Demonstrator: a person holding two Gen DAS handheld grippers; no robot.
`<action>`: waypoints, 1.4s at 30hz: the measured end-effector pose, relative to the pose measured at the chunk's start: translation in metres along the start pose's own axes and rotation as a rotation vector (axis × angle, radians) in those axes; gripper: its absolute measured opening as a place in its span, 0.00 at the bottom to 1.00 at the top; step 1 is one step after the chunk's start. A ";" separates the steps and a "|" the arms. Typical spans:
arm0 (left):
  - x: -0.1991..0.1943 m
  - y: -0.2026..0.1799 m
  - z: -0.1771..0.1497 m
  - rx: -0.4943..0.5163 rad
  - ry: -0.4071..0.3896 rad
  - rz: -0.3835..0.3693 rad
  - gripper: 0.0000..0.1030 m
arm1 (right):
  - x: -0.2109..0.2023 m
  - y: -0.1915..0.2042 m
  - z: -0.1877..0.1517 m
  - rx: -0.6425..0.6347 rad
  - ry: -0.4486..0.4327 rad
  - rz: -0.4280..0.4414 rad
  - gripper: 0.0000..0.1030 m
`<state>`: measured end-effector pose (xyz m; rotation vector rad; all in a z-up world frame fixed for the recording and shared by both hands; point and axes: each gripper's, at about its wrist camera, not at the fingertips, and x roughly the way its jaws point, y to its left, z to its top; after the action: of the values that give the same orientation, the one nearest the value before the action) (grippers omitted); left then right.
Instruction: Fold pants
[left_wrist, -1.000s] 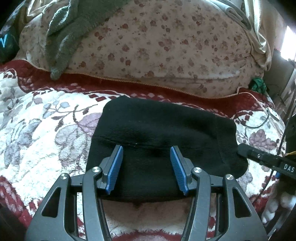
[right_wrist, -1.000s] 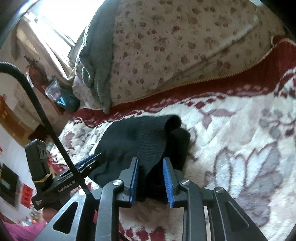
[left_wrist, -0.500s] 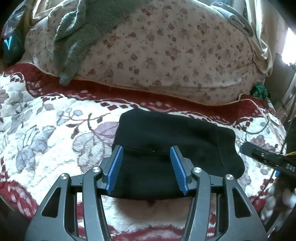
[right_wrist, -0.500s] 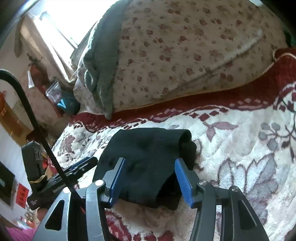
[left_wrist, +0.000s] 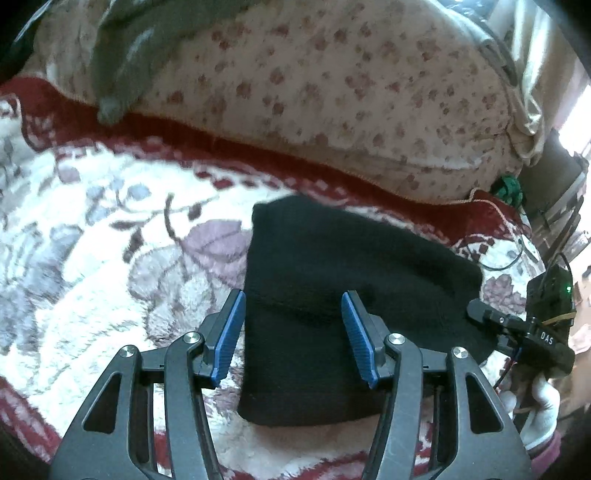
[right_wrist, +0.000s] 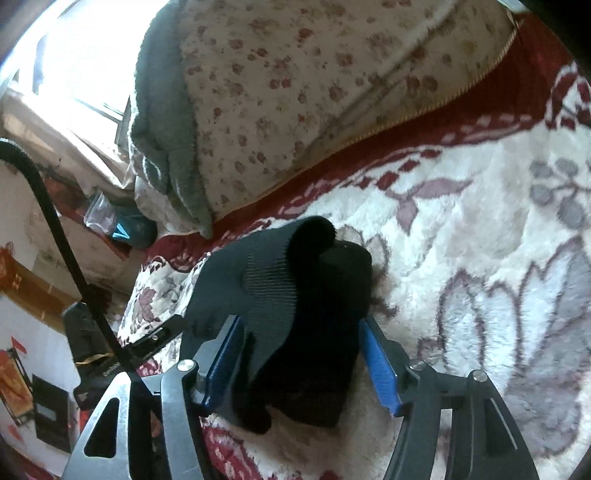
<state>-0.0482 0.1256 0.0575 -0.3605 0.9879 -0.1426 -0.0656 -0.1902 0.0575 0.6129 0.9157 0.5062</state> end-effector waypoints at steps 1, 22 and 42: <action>0.003 0.003 0.000 -0.010 0.009 -0.014 0.52 | 0.004 -0.002 0.000 0.009 0.007 0.012 0.62; 0.034 -0.009 -0.003 -0.012 -0.016 -0.045 0.55 | 0.023 -0.001 -0.002 -0.047 -0.007 0.100 0.47; -0.072 0.042 0.005 -0.032 -0.161 0.080 0.32 | 0.055 0.104 -0.002 -0.212 0.054 0.203 0.41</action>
<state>-0.0850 0.1861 0.1020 -0.3558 0.8445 -0.0240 -0.0539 -0.0795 0.0952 0.5031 0.8415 0.7946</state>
